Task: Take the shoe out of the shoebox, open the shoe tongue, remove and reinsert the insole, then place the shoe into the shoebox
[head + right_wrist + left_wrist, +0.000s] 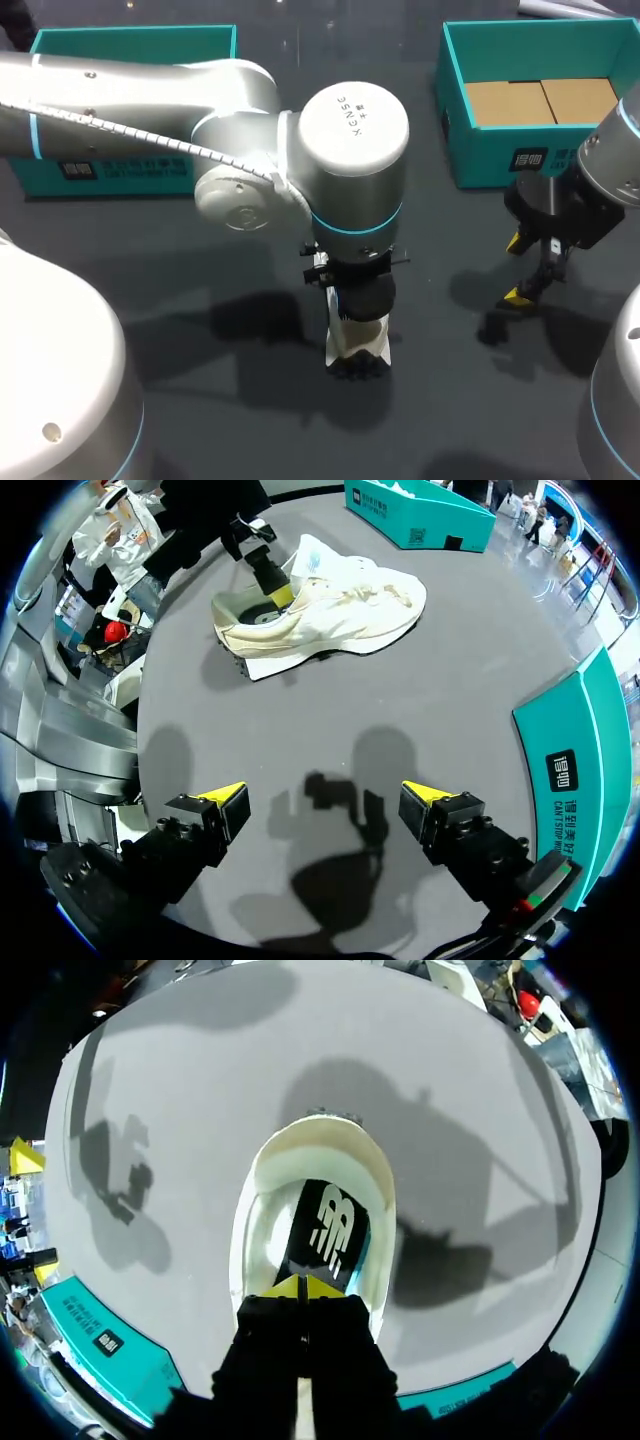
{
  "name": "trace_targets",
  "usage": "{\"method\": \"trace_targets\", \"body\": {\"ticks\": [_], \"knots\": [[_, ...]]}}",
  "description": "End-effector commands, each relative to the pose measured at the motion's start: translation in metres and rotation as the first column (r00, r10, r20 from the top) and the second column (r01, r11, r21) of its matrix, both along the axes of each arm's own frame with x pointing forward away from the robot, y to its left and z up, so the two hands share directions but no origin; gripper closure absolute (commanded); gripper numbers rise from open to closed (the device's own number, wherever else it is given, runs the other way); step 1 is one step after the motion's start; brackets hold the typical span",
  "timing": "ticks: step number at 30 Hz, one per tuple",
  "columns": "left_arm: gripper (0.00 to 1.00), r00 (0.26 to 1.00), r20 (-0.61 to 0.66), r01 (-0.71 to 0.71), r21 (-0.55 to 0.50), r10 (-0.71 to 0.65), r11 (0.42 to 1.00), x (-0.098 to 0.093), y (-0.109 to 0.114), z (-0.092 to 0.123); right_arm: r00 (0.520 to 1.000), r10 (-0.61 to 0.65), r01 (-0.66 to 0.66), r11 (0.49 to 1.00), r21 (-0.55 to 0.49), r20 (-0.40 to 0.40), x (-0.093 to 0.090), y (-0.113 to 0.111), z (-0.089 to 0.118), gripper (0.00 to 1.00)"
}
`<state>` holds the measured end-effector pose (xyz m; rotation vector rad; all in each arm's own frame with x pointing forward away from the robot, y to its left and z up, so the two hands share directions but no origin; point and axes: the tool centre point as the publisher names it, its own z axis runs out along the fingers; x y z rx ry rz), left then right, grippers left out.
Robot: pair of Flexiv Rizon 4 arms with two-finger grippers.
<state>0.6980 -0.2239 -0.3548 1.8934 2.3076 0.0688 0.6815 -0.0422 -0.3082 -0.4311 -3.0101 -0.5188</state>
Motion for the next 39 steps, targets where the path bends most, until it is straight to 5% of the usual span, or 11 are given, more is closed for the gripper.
{"method": "trace_targets", "body": {"ticks": [1, 18, 26, 39], "knots": [[0.95, 1.000, -0.015, 0.007, 0.011, -0.007, 1.000, 0.006, -0.008, -0.006, 1.000, -0.001, 0.001, 1.000, -0.001, 0.003, -0.002, 0.000, 0.000, 0.00], [0.50, 0.999, -0.006, 0.039, 0.027, -0.039, 0.999, 0.002, 0.003, 0.000, 1.000, -0.001, 0.001, 1.000, -0.001, 0.003, -0.002, 0.000, 0.000, 0.00], [0.02, 0.998, -0.037, 0.051, 0.049, -0.049, 0.998, 0.008, 0.005, -0.001, 1.000, -0.001, 0.001, 1.000, -0.001, 0.003, -0.002, 0.000, 0.000, 0.00], [0.00, 0.992, -0.090, 0.097, 0.026, -0.094, 0.995, 0.004, -0.003, 0.003, 1.000, -0.001, 0.001, 1.000, -0.001, 0.003, -0.002, 0.000, 0.000, 0.00]]}}
